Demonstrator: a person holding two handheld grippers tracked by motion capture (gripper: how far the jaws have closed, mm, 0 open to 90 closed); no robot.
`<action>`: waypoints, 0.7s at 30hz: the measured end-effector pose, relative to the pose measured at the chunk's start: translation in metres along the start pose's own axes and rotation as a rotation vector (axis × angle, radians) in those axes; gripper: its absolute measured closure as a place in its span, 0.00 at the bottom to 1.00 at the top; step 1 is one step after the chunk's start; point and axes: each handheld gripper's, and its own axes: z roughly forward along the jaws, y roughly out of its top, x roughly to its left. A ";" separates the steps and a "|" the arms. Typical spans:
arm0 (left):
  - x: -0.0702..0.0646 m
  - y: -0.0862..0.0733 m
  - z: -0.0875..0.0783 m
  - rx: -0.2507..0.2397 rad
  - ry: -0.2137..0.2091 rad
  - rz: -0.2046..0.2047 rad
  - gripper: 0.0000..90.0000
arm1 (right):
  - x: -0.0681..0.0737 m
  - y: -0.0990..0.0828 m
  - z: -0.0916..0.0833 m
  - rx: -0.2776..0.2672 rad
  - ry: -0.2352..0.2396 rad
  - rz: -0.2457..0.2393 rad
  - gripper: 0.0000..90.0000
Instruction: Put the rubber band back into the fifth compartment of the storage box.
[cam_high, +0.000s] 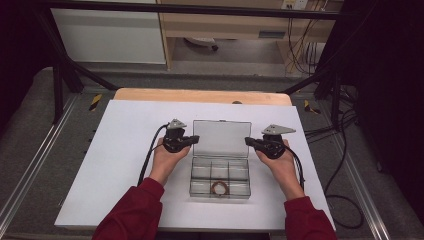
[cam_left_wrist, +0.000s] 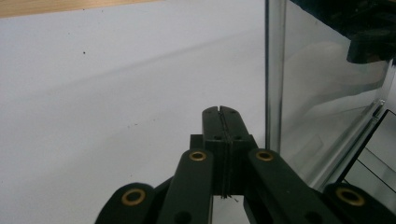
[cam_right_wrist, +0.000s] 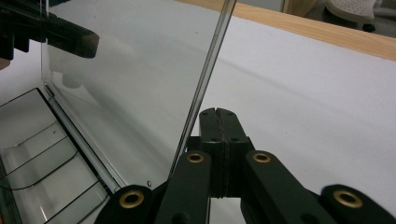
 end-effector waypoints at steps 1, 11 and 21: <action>0.000 0.000 0.000 0.000 0.000 0.001 1.00 | 0.000 0.000 0.000 0.000 0.000 -0.001 1.00; -0.002 0.001 -0.003 -0.006 -0.002 -0.001 1.00 | 0.003 0.001 -0.004 -0.001 0.001 0.006 1.00; -0.004 0.002 -0.005 -0.006 -0.005 0.002 1.00 | 0.004 0.002 -0.007 -0.002 0.002 0.006 1.00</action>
